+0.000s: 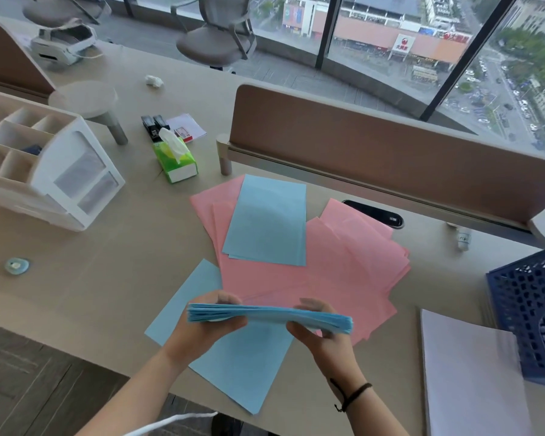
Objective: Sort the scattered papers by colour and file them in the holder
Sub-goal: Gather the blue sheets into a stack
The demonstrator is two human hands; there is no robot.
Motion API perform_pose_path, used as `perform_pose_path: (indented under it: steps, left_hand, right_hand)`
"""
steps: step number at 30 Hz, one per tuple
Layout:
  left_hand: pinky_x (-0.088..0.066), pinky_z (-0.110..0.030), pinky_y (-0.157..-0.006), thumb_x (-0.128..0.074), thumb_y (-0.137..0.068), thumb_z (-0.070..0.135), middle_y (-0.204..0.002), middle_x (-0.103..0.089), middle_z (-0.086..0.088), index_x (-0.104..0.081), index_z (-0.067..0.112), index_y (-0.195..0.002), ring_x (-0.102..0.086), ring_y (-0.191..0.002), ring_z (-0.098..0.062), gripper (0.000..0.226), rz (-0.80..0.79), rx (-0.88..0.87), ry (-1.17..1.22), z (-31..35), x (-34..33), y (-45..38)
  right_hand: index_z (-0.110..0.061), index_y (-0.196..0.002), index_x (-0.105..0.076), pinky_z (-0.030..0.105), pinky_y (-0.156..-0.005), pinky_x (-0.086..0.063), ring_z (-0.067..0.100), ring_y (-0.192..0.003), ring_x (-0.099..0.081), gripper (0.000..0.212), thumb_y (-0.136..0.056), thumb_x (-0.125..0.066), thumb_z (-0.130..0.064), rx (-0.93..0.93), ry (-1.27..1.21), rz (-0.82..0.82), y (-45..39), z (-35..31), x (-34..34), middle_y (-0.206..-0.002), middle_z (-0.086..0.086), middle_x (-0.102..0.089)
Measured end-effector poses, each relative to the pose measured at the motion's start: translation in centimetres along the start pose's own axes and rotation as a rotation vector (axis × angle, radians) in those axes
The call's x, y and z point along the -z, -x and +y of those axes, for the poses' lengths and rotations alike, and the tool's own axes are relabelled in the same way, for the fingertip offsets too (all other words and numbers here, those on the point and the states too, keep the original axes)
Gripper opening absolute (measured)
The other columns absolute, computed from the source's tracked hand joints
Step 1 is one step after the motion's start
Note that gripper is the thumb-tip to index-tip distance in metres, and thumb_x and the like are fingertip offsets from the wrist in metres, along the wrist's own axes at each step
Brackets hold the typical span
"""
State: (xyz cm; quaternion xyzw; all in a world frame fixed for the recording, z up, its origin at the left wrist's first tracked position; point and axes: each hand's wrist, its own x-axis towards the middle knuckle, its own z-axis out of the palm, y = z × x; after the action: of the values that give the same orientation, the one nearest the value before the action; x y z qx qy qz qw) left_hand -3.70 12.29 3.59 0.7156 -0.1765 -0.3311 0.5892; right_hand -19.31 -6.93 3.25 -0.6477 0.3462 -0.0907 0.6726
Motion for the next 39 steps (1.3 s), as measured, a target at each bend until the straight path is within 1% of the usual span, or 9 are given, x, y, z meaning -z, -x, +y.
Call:
perform_pose_path:
  steps: [8, 12, 16, 19, 23, 27, 34, 36, 39]
  left_hand:
    - [-0.053, -0.012, -0.072, -0.073, -0.083, 0.001, -0.094, -0.077, 0.010, -0.074, 0.021, -0.099, -0.071, -0.089, -0.005, 0.026, 0.063, 0.089, 0.068, -0.2, -0.9, -1.4]
    - [-0.053, -0.023, -0.077, -0.076, -0.084, 0.023, -0.092, -0.077, 0.006, -0.076, 0.030, -0.092, -0.070, -0.085, -0.009, 0.010, 0.123, 0.098, -0.003, -0.3, -0.2, -3.9]
    - [-0.052, -0.018, -0.079, -0.076, -0.085, 0.017, -0.093, -0.076, 0.019, -0.075, 0.032, -0.092, -0.070, -0.088, 0.004, 0.016, 0.178, 0.144, -0.027, 0.4, 0.1, -8.2]
    - [-0.058, -0.038, -0.084, -0.080, -0.080, 0.011, -0.100, -0.078, 0.004, -0.072, 0.019, -0.105, -0.074, -0.093, -0.017, 0.027, 0.199, 0.264, 0.150, 0.7, 0.2, -12.6]
    - [-0.060, -0.040, -0.079, -0.076, -0.083, 0.008, -0.102, -0.077, -0.005, -0.070, 0.012, -0.109, -0.074, -0.091, -0.027, 0.027, 0.239, 0.341, 0.185, 0.8, 0.8, -19.3]
    - [-0.057, -0.051, -0.089, -0.072, -0.086, 0.008, -0.097, -0.076, -0.011, -0.071, 0.013, -0.095, -0.073, -0.092, -0.034, 0.010, 0.268, 0.388, 0.077, 0.1, 1.3, -25.7]
    - [-0.043, -0.023, -0.056, -0.070, -0.086, 0.014, -0.085, -0.066, -0.005, -0.064, 0.016, -0.076, -0.057, -0.063, -0.016, 0.013, 0.327, 0.428, -0.251, -1.5, 1.3, -32.0]
    - [-0.044, -0.023, -0.056, -0.072, -0.086, 0.015, -0.093, -0.064, -0.003, -0.062, 0.012, -0.098, -0.059, -0.072, -0.017, 0.015, 0.351, 0.463, -0.243, -2.1, 1.0, -32.4]
    - [-0.048, -0.029, -0.070, -0.076, -0.083, 0.024, -0.117, -0.061, -0.006, -0.047, 0.011, -0.135, -0.064, -0.093, -0.026, 0.061, 0.393, 0.511, -0.278, -3.2, 0.7, -32.1]
  right_hand:
    - [-0.027, -0.094, -0.078, 0.036, -0.091, -0.055, 0.012, -0.098, -0.072, 0.026, -0.084, -0.075, -0.003, -0.064, -0.018, 0.020, -1.8, -0.7, -0.2, -0.100, -0.005, -0.078]
    - [-0.025, -0.093, -0.079, 0.044, -0.086, -0.059, 0.021, -0.097, -0.074, 0.021, -0.085, -0.077, -0.006, -0.100, -0.019, -0.025, -6.0, -2.3, -0.2, -0.102, -0.001, -0.079]
    - [-0.008, -0.100, -0.076, 0.048, -0.081, -0.062, 0.029, -0.089, -0.076, 0.019, -0.081, -0.079, -0.008, -0.241, 0.046, -0.068, -12.9, -4.6, -0.5, -0.099, 0.009, -0.079]
    - [-0.001, -0.098, -0.073, 0.053, -0.082, -0.061, 0.035, -0.089, -0.075, 0.021, -0.078, -0.077, -0.007, -0.401, 0.024, -0.052, -18.3, -5.1, -0.9, -0.098, 0.016, -0.077]
    - [-0.002, -0.090, -0.076, 0.056, -0.081, -0.060, 0.035, -0.083, -0.075, 0.030, -0.064, -0.071, -0.014, -0.496, 0.085, 0.032, -24.9, -4.3, -1.3, -0.093, 0.014, -0.077]
    - [-0.003, -0.102, -0.070, 0.033, -0.064, -0.051, 0.021, -0.072, -0.062, 0.045, -0.060, -0.069, -0.018, -0.529, 0.053, 0.109, -31.6, -2.5, -1.8, -0.089, 0.010, -0.069]
    - [-0.010, -0.094, -0.070, 0.046, -0.089, -0.058, 0.031, -0.100, -0.066, 0.046, -0.053, -0.064, -0.030, -0.553, 0.313, 0.245, -41.6, 6.4, -1.1, -0.102, 0.008, -0.069]
    - [-0.008, -0.088, -0.070, 0.050, -0.084, -0.060, 0.032, -0.097, -0.068, 0.041, -0.051, -0.065, -0.024, -0.566, 0.259, 0.264, -40.9, 5.5, -1.3, -0.097, 0.011, -0.072]
    - [-0.004, -0.076, -0.069, 0.050, -0.073, -0.063, 0.032, -0.078, -0.073, 0.030, -0.049, -0.065, -0.015, -0.549, 0.132, 0.283, -38.2, 2.6, -1.8, -0.082, 0.012, -0.074]
